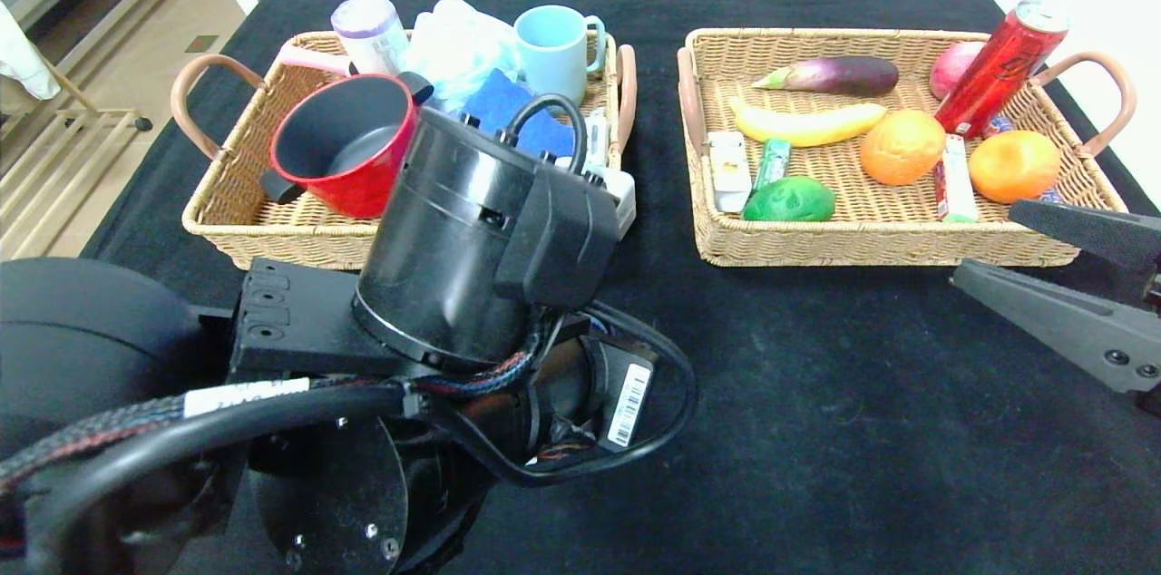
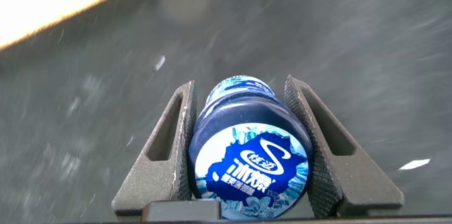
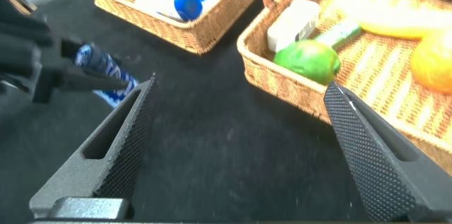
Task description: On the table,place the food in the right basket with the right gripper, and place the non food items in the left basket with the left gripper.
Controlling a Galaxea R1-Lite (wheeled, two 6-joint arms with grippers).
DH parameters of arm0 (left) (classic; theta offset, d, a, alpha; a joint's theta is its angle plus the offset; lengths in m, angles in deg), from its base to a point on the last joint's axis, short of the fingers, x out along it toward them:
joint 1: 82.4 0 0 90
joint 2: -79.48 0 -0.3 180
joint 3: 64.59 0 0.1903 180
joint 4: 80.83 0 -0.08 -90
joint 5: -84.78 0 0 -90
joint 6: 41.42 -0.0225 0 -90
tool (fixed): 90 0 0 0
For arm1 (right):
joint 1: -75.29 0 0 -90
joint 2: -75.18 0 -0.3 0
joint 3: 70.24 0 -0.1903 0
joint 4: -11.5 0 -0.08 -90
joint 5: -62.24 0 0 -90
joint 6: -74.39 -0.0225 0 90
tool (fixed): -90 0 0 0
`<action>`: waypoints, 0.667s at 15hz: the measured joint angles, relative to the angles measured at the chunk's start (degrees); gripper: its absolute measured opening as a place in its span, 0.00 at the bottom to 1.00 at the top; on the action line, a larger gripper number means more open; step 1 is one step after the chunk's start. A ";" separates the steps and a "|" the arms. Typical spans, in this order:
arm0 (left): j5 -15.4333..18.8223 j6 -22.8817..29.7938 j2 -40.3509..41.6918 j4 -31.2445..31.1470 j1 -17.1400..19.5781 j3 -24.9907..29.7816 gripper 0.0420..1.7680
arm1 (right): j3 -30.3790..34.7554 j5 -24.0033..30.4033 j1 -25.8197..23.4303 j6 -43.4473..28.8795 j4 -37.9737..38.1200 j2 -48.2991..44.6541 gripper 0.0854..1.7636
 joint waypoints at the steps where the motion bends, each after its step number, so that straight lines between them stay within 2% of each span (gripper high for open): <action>1: 1.21 -0.41 -0.34 0.02 -0.33 -1.51 0.49 | -0.68 -0.13 -0.20 -0.06 1.73 -0.26 0.97; 4: 2.34 -1.18 -2.49 -0.11 -1.65 -6.30 0.49 | -3.44 -0.20 -2.07 -0.22 7.13 -1.24 0.97; 10: 4.23 -3.17 -10.20 -0.15 -2.71 -16.37 0.49 | -6.73 -0.02 -7.17 -1.78 8.18 -3.04 0.97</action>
